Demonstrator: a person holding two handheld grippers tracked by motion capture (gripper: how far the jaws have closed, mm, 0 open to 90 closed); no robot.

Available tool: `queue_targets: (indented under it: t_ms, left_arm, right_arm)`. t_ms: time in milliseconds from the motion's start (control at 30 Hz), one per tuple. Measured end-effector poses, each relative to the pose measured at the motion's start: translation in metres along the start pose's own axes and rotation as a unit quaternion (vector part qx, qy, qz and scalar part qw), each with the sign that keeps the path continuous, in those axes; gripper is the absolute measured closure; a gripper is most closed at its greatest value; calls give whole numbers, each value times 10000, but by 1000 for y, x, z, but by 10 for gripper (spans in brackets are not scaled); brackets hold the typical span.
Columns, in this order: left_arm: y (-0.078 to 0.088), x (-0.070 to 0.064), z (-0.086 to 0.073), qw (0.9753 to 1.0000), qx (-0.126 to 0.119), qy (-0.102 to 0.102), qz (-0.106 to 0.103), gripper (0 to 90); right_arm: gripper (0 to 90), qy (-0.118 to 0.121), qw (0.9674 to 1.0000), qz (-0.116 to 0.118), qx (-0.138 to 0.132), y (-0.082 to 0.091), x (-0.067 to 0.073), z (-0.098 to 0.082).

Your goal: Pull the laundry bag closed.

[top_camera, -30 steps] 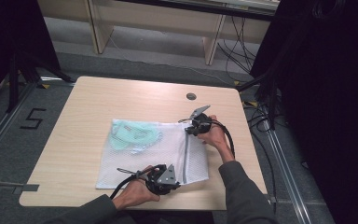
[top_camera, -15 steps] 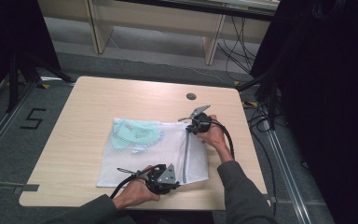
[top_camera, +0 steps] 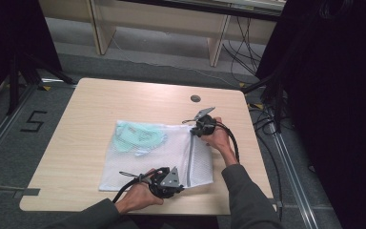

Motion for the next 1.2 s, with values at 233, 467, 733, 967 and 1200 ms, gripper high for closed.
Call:
queue_targets:
  t_ms: [233, 467, 733, 967, 1200]
  left_arm:
    - [0, 1, 0, 10000, 36, -28, 12, 886]
    - [-2, 1, -2, 9999, 81, 115, -80, 774]
    - [7, 6, 4, 9994, -170, 306, -14, 737]
    - [12, 9, 5, 9992, -237, 326, 46, 724]
    - [21, 16, 4, 9985, -320, 417, 178, 646]
  right_arm:
    - [866, 22, 10000, 10, -32, -1, 0, 0]
    - [850, -106, 9999, -7, -32, -2, -2, 0]
    - [795, -393, 9992, -90, -75, 6, -4, 4]
    - [743, -501, 9985, 8, -200, 16, -5, 6]
    - [616, -837, 9963, -95, -152, 25, 1, 9]
Point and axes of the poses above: each handheld gripper's, and its own axes: y roughly backward along the jaws, z roughly out of its top, x roughly to its left, the point moved 8 cm from there along -y, roughly forward along the jaws, and after that the axes turned 11 degrees about -z, right-handed, at the moved point
